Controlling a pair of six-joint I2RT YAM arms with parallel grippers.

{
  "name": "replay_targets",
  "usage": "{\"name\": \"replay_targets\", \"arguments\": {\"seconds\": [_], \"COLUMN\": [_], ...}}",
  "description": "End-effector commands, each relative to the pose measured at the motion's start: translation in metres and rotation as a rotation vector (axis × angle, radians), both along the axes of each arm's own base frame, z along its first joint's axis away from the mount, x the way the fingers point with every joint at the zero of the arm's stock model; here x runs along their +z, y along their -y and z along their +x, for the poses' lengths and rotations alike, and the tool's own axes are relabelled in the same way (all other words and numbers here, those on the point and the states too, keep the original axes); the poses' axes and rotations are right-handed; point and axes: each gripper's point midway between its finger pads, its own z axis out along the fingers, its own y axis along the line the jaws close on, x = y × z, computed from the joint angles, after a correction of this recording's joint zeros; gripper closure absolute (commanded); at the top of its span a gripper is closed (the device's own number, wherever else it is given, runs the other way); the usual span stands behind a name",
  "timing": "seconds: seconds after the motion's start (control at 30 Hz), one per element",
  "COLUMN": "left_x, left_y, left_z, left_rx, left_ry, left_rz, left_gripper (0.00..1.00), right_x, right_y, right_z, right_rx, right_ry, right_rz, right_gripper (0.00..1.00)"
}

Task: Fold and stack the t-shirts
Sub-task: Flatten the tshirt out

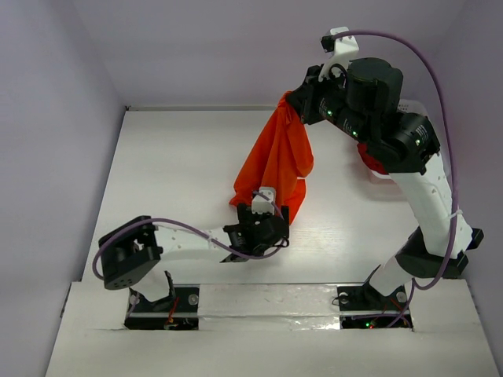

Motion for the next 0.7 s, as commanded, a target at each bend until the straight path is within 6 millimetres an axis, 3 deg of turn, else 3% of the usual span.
{"name": "replay_targets", "arguments": {"seconds": [0.0, 0.1, 0.27, 0.47, 0.53, 0.67], "left_x": [-0.001, -0.019, -0.022, -0.016, -0.015, -0.011], "left_y": [0.025, 0.025, 0.018, 0.02, 0.016, 0.012], "left_z": [-0.001, -0.003, -0.005, 0.0, 0.007, 0.011], "left_rx": [-0.071, -0.07, -0.06, -0.046, -0.023, 0.001], "left_ry": [-0.008, -0.038, -0.037, -0.018, -0.012, 0.004], "left_rz": [-0.041, -0.01, -0.035, -0.023, -0.024, -0.005], "left_gripper": [0.01, 0.01, 0.03, 0.2, 0.31, 0.35], "right_x": [0.038, 0.037, 0.034, 0.036, 0.036, 0.034], "right_y": [0.005, 0.007, 0.007, 0.004, 0.006, 0.005], "right_z": [-0.007, -0.007, -0.007, -0.007, -0.008, -0.007], "right_rx": [-0.001, -0.006, -0.006, 0.004, 0.001, -0.001], "right_ry": [0.101, 0.101, 0.096, 0.098, 0.098, 0.094], "right_rz": [0.083, 0.075, 0.071, 0.082, 0.084, 0.082], "right_gripper": [1.0, 1.0, 1.0, 1.0, 1.0, 1.0]}}
